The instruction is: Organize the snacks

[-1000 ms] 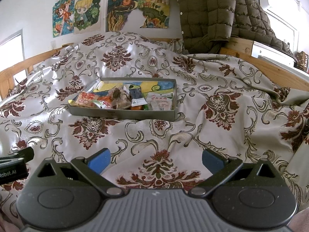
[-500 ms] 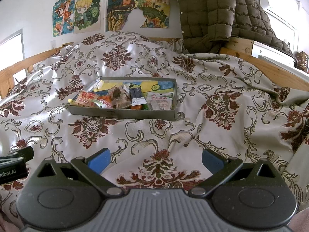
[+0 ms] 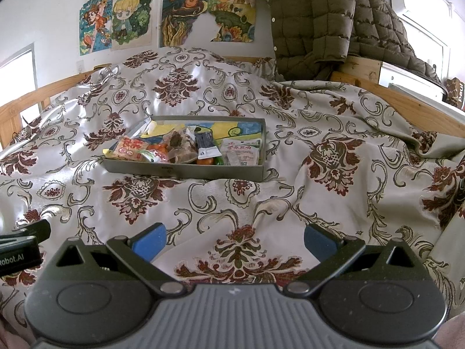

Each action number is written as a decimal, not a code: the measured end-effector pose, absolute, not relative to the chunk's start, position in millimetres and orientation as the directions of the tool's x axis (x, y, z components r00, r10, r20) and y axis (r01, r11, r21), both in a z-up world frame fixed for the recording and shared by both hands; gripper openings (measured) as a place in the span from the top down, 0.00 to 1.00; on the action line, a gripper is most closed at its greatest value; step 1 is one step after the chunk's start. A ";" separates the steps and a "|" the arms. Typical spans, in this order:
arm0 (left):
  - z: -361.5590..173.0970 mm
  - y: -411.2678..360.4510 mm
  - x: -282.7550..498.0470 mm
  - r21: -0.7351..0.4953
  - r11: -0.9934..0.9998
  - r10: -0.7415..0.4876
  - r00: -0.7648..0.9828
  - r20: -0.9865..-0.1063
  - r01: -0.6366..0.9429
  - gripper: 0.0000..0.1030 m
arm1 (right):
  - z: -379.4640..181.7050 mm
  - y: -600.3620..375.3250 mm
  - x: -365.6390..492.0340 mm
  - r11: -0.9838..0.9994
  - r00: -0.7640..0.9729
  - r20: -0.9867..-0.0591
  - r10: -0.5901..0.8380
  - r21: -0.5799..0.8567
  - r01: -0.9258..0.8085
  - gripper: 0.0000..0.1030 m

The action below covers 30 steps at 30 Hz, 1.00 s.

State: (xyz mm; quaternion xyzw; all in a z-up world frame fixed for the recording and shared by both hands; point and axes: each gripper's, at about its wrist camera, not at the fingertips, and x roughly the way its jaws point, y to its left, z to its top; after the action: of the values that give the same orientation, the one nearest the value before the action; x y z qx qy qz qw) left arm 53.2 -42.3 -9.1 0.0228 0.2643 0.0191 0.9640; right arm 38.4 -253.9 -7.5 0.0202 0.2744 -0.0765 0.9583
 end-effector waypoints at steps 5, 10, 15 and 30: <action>-8.8 -42.6 53.1 0.054 0.998 0.049 0.859 -0.509 -0.025 0.01 | -7.6 -253.9 38.2 0.988 0.837 -0.529 -0.136 -0.004 0.158 0.00; -8.9 -43.3 53.2 0.055 0.998 0.049 0.859 -0.509 -0.025 0.01 | -7.7 -253.8 38.0 0.987 0.837 -0.531 -0.136 -0.004 0.158 0.00; -8.6 -43.9 53.3 0.053 0.998 0.048 0.860 -0.508 -0.025 0.01 | -7.6 -253.6 38.3 0.987 0.837 -0.529 -0.136 -0.004 0.158 0.00; -7.3 -38.0 49.9 0.015 0.999 0.034 0.864 -0.503 -0.031 0.01 | -6.8 -253.6 38.6 0.988 0.837 -0.530 -0.136 -0.004 0.157 0.00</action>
State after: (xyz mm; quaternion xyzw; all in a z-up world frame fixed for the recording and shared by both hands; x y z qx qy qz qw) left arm 49.9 -38.0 -7.3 0.0030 0.2605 0.0170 0.9653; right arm 38.6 -253.6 -6.8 0.0196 0.2751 -0.0765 0.9582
